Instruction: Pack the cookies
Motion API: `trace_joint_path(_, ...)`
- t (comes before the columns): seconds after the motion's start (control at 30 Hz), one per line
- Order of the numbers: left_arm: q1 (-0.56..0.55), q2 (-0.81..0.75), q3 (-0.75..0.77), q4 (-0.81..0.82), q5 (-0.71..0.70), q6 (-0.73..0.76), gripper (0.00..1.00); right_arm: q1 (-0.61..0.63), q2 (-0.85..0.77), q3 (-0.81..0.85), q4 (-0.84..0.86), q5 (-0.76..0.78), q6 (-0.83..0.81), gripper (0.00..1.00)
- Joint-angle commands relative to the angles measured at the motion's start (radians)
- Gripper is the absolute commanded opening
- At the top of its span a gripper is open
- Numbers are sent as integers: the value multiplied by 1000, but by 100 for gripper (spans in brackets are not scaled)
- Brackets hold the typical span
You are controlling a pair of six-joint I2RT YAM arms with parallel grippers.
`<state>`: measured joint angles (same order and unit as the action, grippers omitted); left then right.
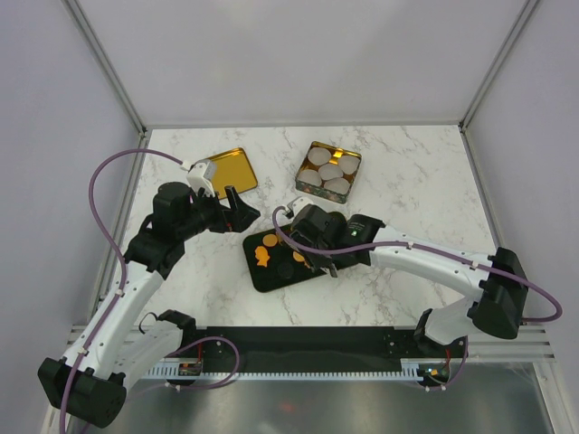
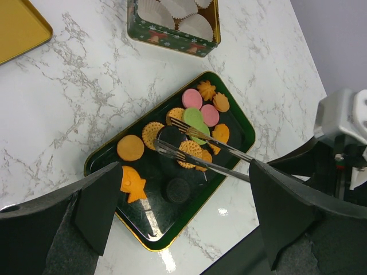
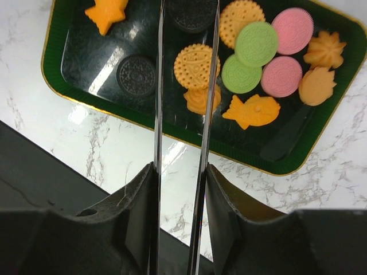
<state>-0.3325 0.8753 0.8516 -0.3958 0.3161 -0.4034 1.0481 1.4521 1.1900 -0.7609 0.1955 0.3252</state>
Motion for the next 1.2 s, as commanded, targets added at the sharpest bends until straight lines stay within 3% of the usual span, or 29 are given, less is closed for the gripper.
trace_joint_path(0.0, -2, -2, 35, 6, 3, 6, 99, 4, -44, 97, -11, 83, -2, 32)
trace_joint_path(0.2, -2, -4, 37, 8, 3, 5, 99, -49, -22, 164, -25, 113, -11, 29)
trace_joint_path(0.5, -2, -1, 35, 8, 9, 3, 99, -331, 91, 298, 77, 185, -9, 29)
trace_joint_path(0.7, -5, -2, 35, 8, 8, 3, 98, -436, 269, 419, 118, 139, -14, 28)
trace_joint_path(0.93, -5, -18, 35, 6, -9, 8, 99, -473, 404, 552, 138, 147, -29, 27)
trace_joint_path(1.17, -5, -18, 35, 6, -11, 8, 98, -484, 458, 556, 160, 116, -29, 27)
